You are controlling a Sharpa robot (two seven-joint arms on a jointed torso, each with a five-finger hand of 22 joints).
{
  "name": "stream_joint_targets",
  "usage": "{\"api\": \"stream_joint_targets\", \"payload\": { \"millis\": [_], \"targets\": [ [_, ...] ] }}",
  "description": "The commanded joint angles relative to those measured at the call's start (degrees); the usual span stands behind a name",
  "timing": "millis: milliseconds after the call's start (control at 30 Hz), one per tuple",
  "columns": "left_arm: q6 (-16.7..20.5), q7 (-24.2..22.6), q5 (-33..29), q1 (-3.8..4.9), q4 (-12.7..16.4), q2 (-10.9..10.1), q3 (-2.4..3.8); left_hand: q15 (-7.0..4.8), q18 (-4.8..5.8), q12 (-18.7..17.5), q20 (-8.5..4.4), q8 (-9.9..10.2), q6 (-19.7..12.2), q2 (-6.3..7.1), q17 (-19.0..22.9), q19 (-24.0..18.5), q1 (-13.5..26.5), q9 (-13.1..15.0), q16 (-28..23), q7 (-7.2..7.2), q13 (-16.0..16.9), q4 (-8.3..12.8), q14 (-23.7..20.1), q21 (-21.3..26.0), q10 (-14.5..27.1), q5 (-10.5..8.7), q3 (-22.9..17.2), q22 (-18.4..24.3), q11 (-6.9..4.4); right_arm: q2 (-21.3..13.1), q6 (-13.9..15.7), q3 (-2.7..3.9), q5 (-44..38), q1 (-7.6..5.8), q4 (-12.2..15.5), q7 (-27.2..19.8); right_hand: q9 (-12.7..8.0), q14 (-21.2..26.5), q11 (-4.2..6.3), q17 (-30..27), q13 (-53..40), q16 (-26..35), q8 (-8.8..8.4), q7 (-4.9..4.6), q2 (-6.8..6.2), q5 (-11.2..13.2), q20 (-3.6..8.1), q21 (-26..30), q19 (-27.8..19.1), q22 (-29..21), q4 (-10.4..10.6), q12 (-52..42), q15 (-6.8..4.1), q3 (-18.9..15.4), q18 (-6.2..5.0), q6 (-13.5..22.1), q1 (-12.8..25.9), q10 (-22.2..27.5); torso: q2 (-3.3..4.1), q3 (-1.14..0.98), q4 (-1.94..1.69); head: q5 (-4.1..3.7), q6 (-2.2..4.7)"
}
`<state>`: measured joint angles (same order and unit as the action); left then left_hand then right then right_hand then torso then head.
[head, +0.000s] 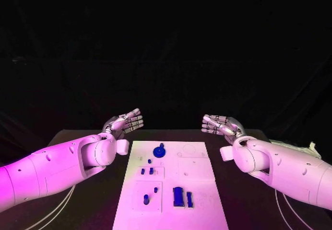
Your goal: Assemble the parts on the task board
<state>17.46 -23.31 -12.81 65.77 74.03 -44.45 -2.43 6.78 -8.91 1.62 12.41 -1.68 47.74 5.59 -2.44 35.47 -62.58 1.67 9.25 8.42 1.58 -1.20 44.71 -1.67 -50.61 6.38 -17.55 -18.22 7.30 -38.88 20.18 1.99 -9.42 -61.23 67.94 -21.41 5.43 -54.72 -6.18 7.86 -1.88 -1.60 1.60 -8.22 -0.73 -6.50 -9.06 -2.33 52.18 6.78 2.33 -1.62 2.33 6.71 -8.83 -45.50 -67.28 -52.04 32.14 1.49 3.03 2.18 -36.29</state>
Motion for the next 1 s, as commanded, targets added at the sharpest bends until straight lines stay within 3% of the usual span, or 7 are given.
{"api": "stream_joint_targets", "payload": {
  "millis": [33, 67, 267, 300, 400, 567, 1000],
  "targets": [
    [3.2, -0.9, 1.7, -0.53, 1.7, 0.0, 0.27, -2.23, 2.69, -1.6, -4.08, 1.7, -15.7, -5.59, 2.4, -11.7, 20.6, -1.7, -3.0, -2.77, -1.6, 1.2, -14.7, 1.7, 16.6, -2.11, 5.8, 6.0, -2.38, -0.5, 3.2, -0.18, 1.3, 0.13, 2.4, -1.3, -5.4, 17.9, 2.02, -2.6, 1.9, 1.6, -1.6, 2.69, 0.73, 2.1, 2.96, 2.3, -17.1, -2.2, -2.3, 1.6, -2.33, -2.2, 2.67, 14.9, 22.0, 17.0, -0.49, -0.75, -1.54, -1.08, 0.93],
    [4.2, -1.1, 2.1, -0.73, 2.3, 0.0, 0.35, -2.41, 2.69, -1.6, -4.42, 1.7, -17.0, -5.59, 2.4, -12.6, 22.2, -1.7, -3.3, -2.99, -1.6, 1.2, -15.9, 1.7, 18.0, -2.26, 6.3, 6.5, -2.57, -0.7, 4.2, -0.26, 1.6, 0.17, 3.3, -1.6, -5.4, 19.4, 6.18, -2.8, 1.9, 1.6, -1.6, 2.91, 0.73, 2.3, 3.21, 2.3, -18.5, -2.4, -2.3, 1.6, -2.33, -2.4, 2.67, 16.1, 23.9, 18.5, -0.61, -0.94, -1.92, -1.36, 1.18],
    [13.2, -3.3, 6.4, -2.7, 7.8, -0.1, 1.19, -6.78, 3.93, -1.6, -6.24, 1.7, -23.9, -5.59, 2.4, -17.8, 31.4, -1.7, -4.6, -4.24, -1.6, 1.2, -22.4, 1.7, 25.4, -6.38, 8.8, 9.1, -7.3, -3.0, 13.1, -1.05, 5.2, 0.58, 11.8, -4.7, -5.4, 27.3, 6.18, -7.9, 1.9, 1.6, -1.6, 4.12, 0.73, 6.5, 4.52, 2.3, -26.1, -6.8, -2.3, 1.6, -2.33, -6.7, 3.91, 22.7, 33.6, 26.0, -0.95, -1.49, -3.03, -2.18, 1.92],
    [14.9, -3.7, 7.2, -3.07, 8.8, -0.1, 1.35, -6.78, 3.93, -1.6, -6.47, 1.7, -24.9, -5.59, 2.4, -18.5, 32.6, -1.7, -4.8, -4.38, -1.6, 1.2, -23.3, 1.7, 26.4, -6.38, 9.1, 9.5, -7.3, -3.4, 14.7, -1.18, 5.8, 0.65, 13.3, -5.2, -5.4, 28.5, 6.18, -7.9, 1.9, 1.6, -1.6, 8.22, 0.73, 6.5, 4.71, 2.3, -27.1, -6.8, -2.3, 1.6, -2.33, -6.7, 3.91, 23.7, 35.0, 27.1, -0.95, -1.49, -3.03, -2.18, 1.92],
    [19.3, -4.7, 9.3, -4.01, 11.4, -0.2, 1.75, -6.78, 4.54, -1.6, -7.15, 1.7, -27.5, -5.59, 2.4, -20.5, 36.1, -1.7, -9.3, -8.42, -1.6, 1.2, -25.8, 1.7, 29.2, -6.38, 10.1, 10.5, -7.3, -4.4, 18.5, -1.51, 7.3, 0.82, 16.8, -6.5, -5.4, 31.4, 6.18, -7.9, 1.9, 1.6, -1.6, 8.22, 0.73, 6.5, 9.06, 2.3, -30.0, -6.8, -2.3, 1.6, -2.33, -6.7, 4.51, 26.1, 38.6, 29.9, -0.95, -1.49, -3.03, -2.18, 1.92],
    [24.7, -6.0, 11.9, -5.19, 14.7, -0.2, 2.25, -6.78, 8.91, -1.6, -8.18, 1.7, -31.4, -5.59, 2.4, -23.4, 41.2, -1.7, -9.3, -8.42, -1.6, 1.2, -29.5, 1.7, 33.3, -6.38, 11.6, 12.0, -7.3, -5.5, 22.9, -1.9, 9.0, 1.02, 21.0, -8.0, -5.4, 36.0, 6.18, -7.9, 1.9, 1.6, -1.6, 8.22, 0.73, 6.5, 9.06, 2.3, -34.3, -6.8, -2.3, 1.6, -2.33, -6.7, 8.83, 29.9, 44.2, 34.2, -0.95, -1.49, -3.03, -2.18, 1.92],
    [26.7, -6.5, 12.8, -5.61, 15.9, -0.2, 2.43, -6.78, 8.91, -1.6, -12.41, 1.7, -38.0, -5.59, 2.4, -28.1, 49.8, -1.7, -9.3, -8.42, -1.6, 1.2, -35.6, 1.7, 40.3, -6.38, 17.5, 18.2, -7.3, -5.8, 23.9, -1.99, 9.4, 1.07, 22.0, -8.4, -5.4, 43.5, 6.18, -7.9, 1.9, 1.6, -1.6, 8.22, 0.73, 6.5, 9.06, 2.3, -41.5, -6.8, -2.3, 1.6, -2.33, -6.7, 8.83, 36.2, 53.5, 41.4, -0.95, -1.49, -3.03, -2.18, 1.92]
  ]
}}
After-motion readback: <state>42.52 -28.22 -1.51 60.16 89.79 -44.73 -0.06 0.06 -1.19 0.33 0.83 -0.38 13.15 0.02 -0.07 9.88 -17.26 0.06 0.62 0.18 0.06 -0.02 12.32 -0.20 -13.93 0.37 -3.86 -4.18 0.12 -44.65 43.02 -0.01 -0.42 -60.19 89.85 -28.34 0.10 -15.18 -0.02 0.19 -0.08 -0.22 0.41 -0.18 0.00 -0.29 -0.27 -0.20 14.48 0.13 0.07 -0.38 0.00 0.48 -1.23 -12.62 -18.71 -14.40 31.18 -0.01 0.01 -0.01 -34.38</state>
